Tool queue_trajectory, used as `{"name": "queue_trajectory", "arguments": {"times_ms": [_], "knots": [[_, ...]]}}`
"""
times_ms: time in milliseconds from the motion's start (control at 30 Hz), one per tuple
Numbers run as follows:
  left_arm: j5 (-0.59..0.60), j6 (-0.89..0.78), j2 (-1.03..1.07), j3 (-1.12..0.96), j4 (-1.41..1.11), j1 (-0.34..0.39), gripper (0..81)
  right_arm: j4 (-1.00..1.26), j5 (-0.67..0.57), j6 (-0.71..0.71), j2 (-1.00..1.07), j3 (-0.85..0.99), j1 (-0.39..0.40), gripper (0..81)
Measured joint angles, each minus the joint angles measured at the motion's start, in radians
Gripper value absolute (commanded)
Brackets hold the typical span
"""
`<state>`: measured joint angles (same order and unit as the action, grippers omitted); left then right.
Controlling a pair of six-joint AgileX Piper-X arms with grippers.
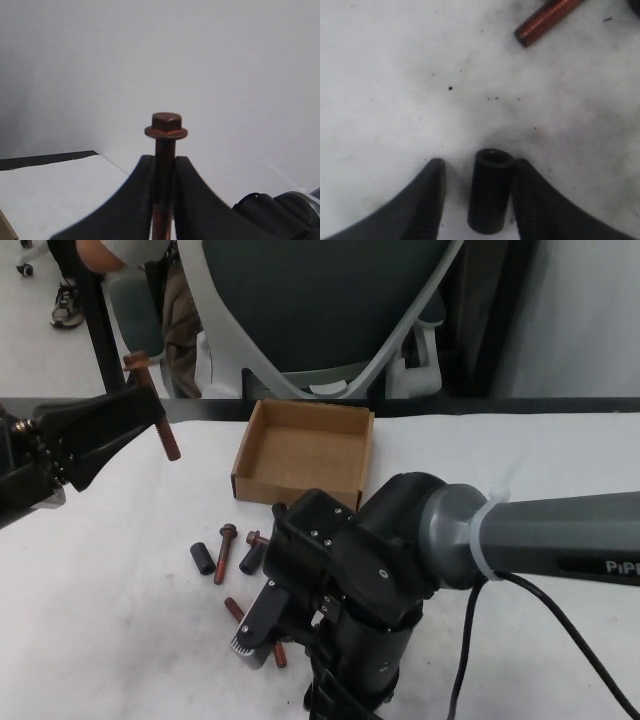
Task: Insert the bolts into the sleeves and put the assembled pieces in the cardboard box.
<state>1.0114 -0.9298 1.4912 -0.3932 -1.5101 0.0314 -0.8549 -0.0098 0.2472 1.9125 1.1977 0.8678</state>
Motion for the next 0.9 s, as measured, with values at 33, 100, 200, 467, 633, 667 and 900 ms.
{"name": "queue_trajectory", "arguments": {"times_ms": [33, 100, 200, 467, 633, 667, 900], "knots": [[0.000, 0.000, 0.000, 0.000, 0.000, -0.003, 0.8, -0.004, 0.003, -0.001, 0.000, 0.001, -0.001, 4.4], [0.000, 0.000, 0.000, 0.000, 0.000, -0.014, 0.8, -0.005, 0.010, 0.003, 0.000, 0.001, 0.000, 0.6], [0.002, 0.000, 0.000, 0.000, 0.000, -0.034, 0.8, -0.005, 0.019, 0.003, 0.000, 0.001, 0.000, 0.3], [0.012, 0.023, 0.000, 0.000, 0.000, -0.058, 0.8, 0.058, 0.034, 0.007, -0.029, -0.042, 0.000, 0.2], [0.054, 0.086, 0.000, 0.000, 0.000, -0.059, 0.8, 0.228, 0.034, 0.013, -0.112, -0.172, 0.000, 0.2], [0.068, 0.102, 0.000, 0.000, 0.000, -0.059, 0.8, 0.283, 0.034, 0.014, -0.138, -0.215, 0.000, 0.2], [0.150, 0.175, 0.000, 0.000, 0.008, -0.016, 0.8, 0.601, 0.021, -0.060, -0.342, -0.505, 0.001, 0.2]]}}
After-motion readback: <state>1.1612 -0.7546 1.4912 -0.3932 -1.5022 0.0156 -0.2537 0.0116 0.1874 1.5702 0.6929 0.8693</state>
